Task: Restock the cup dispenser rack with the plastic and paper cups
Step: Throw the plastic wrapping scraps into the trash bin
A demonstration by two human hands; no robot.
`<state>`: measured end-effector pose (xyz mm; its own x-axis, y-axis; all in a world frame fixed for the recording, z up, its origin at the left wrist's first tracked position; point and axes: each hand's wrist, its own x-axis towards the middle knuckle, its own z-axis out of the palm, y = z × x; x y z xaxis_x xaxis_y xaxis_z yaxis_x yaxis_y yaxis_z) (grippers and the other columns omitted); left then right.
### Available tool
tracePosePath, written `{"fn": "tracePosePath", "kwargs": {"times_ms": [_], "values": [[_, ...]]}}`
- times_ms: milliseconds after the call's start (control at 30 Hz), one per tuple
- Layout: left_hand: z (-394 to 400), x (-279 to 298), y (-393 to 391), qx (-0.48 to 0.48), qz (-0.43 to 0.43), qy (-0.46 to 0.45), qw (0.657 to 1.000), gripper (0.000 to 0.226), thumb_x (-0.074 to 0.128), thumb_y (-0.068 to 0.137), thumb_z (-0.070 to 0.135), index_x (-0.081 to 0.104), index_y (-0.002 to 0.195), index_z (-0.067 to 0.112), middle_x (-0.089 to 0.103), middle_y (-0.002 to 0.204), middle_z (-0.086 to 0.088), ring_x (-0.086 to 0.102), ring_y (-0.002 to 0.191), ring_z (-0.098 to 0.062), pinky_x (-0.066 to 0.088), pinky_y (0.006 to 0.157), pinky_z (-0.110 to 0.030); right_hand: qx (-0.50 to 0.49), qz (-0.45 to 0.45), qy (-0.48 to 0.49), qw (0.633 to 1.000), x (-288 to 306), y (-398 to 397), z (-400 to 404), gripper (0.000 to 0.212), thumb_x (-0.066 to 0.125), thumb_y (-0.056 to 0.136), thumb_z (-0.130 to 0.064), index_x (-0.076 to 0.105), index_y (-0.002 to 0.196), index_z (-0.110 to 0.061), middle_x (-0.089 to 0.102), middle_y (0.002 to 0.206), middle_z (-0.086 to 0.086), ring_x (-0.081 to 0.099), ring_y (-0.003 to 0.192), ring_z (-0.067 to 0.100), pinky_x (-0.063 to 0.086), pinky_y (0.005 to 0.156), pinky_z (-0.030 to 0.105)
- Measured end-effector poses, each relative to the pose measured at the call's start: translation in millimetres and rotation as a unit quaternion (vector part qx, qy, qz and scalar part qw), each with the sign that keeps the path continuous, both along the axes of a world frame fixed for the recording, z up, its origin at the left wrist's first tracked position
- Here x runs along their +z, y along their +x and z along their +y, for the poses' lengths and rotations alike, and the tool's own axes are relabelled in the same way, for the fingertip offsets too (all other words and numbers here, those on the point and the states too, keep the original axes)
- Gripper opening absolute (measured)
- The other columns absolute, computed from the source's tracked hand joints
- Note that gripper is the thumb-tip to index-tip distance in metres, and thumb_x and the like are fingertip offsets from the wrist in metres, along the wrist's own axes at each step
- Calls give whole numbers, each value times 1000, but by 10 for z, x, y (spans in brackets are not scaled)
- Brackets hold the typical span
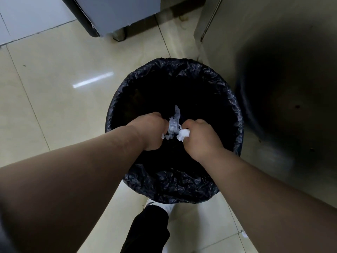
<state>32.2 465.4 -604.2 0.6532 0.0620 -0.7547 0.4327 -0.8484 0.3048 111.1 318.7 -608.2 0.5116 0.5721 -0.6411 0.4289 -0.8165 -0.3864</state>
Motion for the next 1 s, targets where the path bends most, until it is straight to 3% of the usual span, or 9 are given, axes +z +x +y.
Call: {"fn": "tracePosePath", "kwargs": {"times_ms": [200, 367, 600, 767, 867, 1000], "values": [[-72, -29, -40, -24, 6, 5, 1000, 34, 58, 92, 16, 57, 126, 22, 48, 127, -7, 57, 109, -28, 47, 81, -33, 46, -9, -27, 999, -28, 7, -75, 40, 62, 86, -6, 53, 125, -12, 48, 122, 12, 56, 98, 30, 47, 74, 30], [-81, -37, -113, -20, 14, 5, 1000, 28, 58, 92, 17, 59, 120, 23, 48, 124, -5, 59, 104, -29, 55, 85, -42, 45, -10, -14, 999, -51, -12, -33, 39, 62, 86, -7, 54, 123, -13, 49, 120, 11, 56, 97, 27, 47, 73, 29], [-85, 121, -112, -45, 46, 5, 998, 30, 53, 95, 28, 58, 125, 22, 52, 126, -5, 57, 111, -28, 52, 92, -41, 66, 5, -27, 997, 26, 26, -59, 39, 60, 89, -12, 53, 126, -18, 48, 124, 8, 56, 100, 27, 49, 77, 31], [-108, 536, -142, -135, 104, 13, 985, 34, 43, 100, 32, 61, 123, 15, 65, 118, -6, 59, 109, -27, 50, 93, -37, 104, 23, -53, 993, 343, 11, -129, 36, 57, 90, -21, 55, 126, -21, 51, 123, 7, 54, 105, 26, 49, 87, 33], [-104, 912, -140, -125, 97, 19, 987, 33, 43, 100, 32, 62, 121, 15, 65, 116, -6, 60, 108, -28, 50, 90, -37, 114, 17, -66, 991, 712, -28, -131, 34, 55, 89, -20, 56, 123, -20, 52, 121, 7, 53, 107, 25, 48, 86, 31], [-131, 1618, -274, -82, 96, 19, 992, 32, 46, 97, 29, 61, 122, 17, 65, 117, -5, 59, 109, -28, 50, 90, -36, 136, 20, -100, 985, 1404, -215, -198, 34, 54, 86, -19, 58, 119, -19, 52, 121, 8, 53, 110, 30, 49, 91, 38]]}}
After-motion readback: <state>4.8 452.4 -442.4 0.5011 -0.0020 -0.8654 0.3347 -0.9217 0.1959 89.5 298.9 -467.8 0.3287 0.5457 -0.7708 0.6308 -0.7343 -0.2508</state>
